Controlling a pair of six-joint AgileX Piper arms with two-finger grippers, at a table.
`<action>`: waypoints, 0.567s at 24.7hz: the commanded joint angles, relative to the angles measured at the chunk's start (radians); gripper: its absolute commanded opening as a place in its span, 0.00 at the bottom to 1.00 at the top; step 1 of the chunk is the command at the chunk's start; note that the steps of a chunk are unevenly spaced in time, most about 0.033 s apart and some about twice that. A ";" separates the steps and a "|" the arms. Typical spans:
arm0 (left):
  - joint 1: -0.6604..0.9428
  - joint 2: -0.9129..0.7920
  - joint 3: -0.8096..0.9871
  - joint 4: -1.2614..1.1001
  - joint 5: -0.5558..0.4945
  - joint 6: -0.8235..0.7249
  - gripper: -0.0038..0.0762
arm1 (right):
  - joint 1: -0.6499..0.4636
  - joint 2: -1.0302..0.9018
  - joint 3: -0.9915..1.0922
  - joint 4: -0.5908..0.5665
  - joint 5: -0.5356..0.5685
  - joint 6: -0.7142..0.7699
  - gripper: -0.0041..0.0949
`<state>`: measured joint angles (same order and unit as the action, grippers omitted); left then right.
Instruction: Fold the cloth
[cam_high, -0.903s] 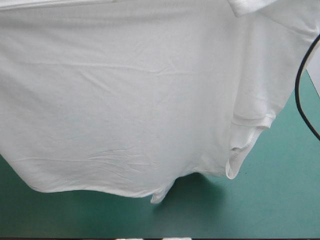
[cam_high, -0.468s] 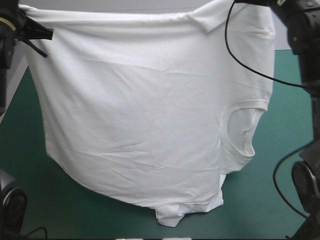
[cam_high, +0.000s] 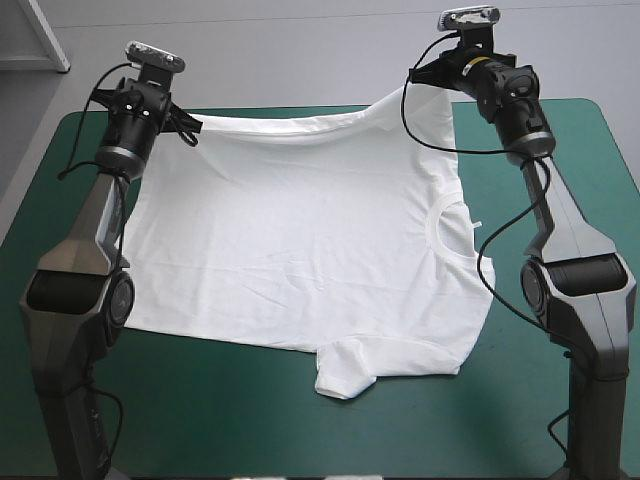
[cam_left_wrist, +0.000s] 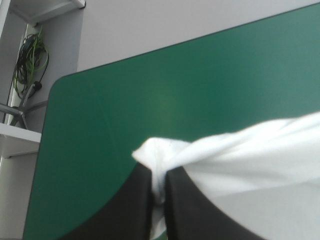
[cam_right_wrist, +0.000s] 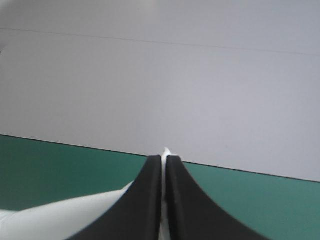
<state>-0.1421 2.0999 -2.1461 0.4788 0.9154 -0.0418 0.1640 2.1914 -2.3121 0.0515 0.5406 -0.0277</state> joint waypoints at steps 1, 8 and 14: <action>0.009 0.010 -0.028 0.112 -0.091 -0.096 0.13 | -0.007 -0.020 -0.030 0.035 -0.117 -0.014 0.22; 0.060 0.056 -0.028 0.094 -0.104 -0.146 0.56 | -0.007 -0.013 -0.030 0.019 -0.078 -0.037 0.82; 0.050 -0.048 -0.081 0.094 0.033 0.000 0.70 | -0.007 -0.154 -0.030 0.019 0.216 -0.032 0.78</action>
<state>-0.0777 2.1905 -2.1708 0.5444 0.9243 -0.0867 0.1640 2.1666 -2.3113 0.0729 0.7165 -0.0529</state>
